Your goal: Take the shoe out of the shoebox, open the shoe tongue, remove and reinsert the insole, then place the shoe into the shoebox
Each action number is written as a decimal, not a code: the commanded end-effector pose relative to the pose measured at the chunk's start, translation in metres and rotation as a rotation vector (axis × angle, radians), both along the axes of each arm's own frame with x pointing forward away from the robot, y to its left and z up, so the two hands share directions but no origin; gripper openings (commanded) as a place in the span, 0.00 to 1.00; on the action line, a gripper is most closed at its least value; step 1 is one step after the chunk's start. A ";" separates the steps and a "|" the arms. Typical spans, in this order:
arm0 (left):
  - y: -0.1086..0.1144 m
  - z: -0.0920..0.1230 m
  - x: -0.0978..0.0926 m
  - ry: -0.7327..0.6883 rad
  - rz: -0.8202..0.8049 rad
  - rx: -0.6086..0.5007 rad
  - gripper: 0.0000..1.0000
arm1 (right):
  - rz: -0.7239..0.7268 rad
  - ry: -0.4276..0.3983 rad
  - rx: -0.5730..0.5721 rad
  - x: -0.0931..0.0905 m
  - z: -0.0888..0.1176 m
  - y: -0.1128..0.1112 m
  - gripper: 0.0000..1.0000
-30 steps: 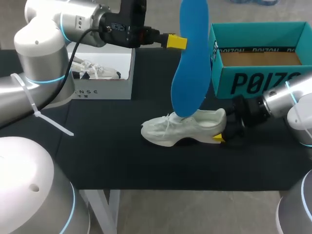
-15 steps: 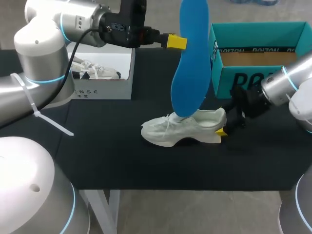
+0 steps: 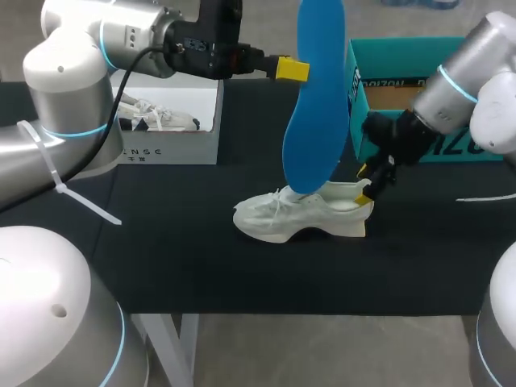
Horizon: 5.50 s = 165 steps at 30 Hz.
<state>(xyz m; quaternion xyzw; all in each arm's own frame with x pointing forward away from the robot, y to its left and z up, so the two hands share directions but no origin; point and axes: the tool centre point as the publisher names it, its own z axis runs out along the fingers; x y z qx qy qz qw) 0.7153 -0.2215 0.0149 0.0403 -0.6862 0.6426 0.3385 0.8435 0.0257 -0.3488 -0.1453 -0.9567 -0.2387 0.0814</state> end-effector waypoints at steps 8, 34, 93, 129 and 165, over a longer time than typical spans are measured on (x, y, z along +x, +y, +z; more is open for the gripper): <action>0.000 0.000 0.000 0.000 0.000 0.000 0.00 | 0.071 -0.095 -0.229 -0.006 0.004 0.004 1.00; 0.000 0.000 0.000 0.000 0.000 0.000 0.00 | 0.096 -0.112 -0.278 -0.011 0.048 0.003 1.00; 0.000 0.000 0.000 0.000 0.000 0.000 0.00 | 0.134 -0.145 -0.349 0.038 0.037 0.020 1.00; 0.000 0.000 0.000 0.000 0.000 0.000 0.00 | 0.252 -0.126 -0.237 0.054 -0.041 0.075 1.00; 0.000 0.000 0.000 0.000 0.000 0.000 0.00 | 0.312 -0.035 -0.220 0.040 -0.050 0.090 0.00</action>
